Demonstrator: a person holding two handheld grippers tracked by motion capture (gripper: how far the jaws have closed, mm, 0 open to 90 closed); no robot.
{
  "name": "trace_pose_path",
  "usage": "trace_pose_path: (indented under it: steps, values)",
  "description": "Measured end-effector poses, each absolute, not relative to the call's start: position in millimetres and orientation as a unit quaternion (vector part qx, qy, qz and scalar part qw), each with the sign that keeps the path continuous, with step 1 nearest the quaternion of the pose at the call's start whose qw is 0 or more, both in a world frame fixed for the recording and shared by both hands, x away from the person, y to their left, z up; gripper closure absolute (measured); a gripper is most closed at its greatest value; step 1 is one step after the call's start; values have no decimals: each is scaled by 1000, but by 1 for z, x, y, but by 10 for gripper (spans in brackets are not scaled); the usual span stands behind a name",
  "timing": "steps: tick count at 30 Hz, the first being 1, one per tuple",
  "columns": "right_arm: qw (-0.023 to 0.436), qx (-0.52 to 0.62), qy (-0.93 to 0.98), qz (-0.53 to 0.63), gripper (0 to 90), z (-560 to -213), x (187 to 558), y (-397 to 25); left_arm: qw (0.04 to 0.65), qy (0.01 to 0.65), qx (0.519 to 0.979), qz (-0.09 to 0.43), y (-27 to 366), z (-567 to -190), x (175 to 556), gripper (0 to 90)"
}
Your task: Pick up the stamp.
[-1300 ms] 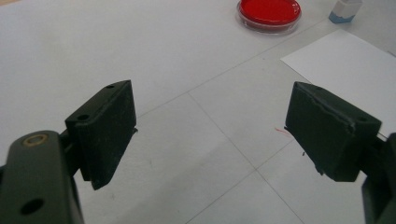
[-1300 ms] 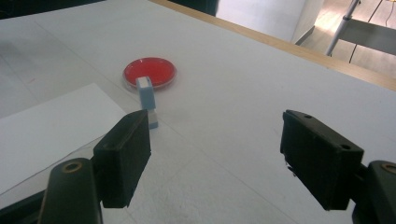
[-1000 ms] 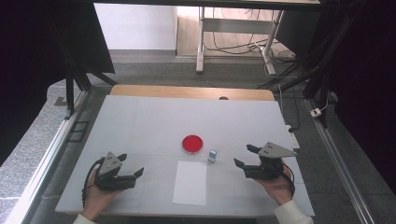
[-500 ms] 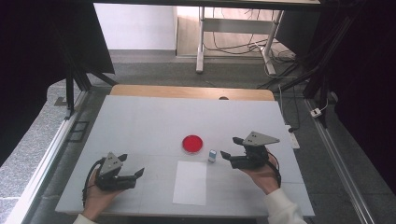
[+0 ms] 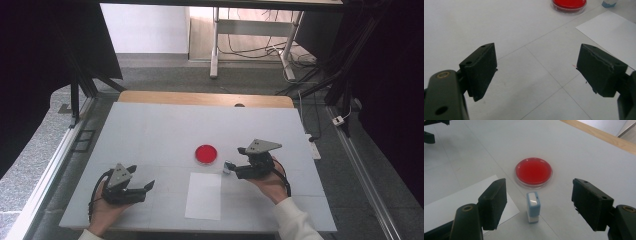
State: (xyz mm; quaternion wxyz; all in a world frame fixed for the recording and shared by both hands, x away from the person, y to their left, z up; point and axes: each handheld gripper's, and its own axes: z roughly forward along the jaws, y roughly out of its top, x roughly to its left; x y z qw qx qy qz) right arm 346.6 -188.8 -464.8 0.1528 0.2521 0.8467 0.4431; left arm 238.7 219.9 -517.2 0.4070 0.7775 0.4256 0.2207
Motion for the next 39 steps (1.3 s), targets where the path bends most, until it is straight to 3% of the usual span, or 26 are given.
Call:
trace_pose_path:
  steps: [15, 37, 39]
  values:
    - [151, 249, 861, 417, 359, -485, 352, -173, 404, 425, 779, 220, 221, -518, 240, 168]
    - [151, 244, 871, 399, 621, -500, 353, -171, 404, 427, 779, 218, 222, -520, 240, 166]
    - [151, 237, 875, 395, 678, -501, 353, -170, 404, 426, 780, 217, 221, -520, 240, 167]
